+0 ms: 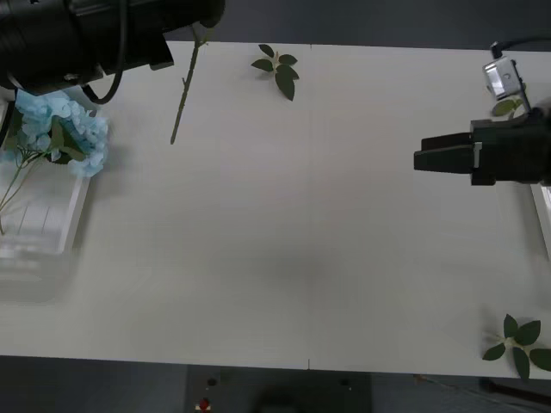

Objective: Put the red flowers into the right box and the blue flowers into the left box

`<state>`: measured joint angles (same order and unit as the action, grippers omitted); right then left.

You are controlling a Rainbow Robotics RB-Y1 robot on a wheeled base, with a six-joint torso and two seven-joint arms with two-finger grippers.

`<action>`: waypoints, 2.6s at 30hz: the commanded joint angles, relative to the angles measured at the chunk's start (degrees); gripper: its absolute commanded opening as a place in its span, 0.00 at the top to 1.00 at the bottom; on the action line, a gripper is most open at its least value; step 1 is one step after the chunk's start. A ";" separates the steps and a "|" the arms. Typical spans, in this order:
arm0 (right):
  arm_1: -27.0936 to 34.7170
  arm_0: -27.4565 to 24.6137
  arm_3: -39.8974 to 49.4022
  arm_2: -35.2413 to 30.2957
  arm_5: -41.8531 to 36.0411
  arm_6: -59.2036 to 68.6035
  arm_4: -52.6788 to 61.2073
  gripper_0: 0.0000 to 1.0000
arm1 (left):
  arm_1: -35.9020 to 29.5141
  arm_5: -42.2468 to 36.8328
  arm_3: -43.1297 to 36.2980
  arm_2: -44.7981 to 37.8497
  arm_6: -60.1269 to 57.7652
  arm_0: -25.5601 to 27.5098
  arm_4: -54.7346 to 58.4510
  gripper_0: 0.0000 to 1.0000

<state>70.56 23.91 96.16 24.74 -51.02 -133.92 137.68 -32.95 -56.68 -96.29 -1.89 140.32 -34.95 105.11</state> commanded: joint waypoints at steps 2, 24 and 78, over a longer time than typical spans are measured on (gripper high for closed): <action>-5.17 2.02 3.86 -0.13 5.14 9.99 -7.52 0.00 | 0.35 4.47 -1.01 4.35 8.13 1.55 1.77 1.00; -24.33 2.02 12.92 9.10 30.36 32.32 -34.94 0.00 | 2.54 18.80 -0.39 20.79 5.58 3.31 5.37 1.00; -32.15 2.02 7.91 13.23 37.39 32.05 -60.43 1.00 | 5.09 23.90 -0.57 25.01 6.63 3.22 4.76 1.00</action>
<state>37.85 24.29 102.92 38.38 -14.63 -102.83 76.62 -28.73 -33.06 -96.14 23.81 147.33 -31.78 109.87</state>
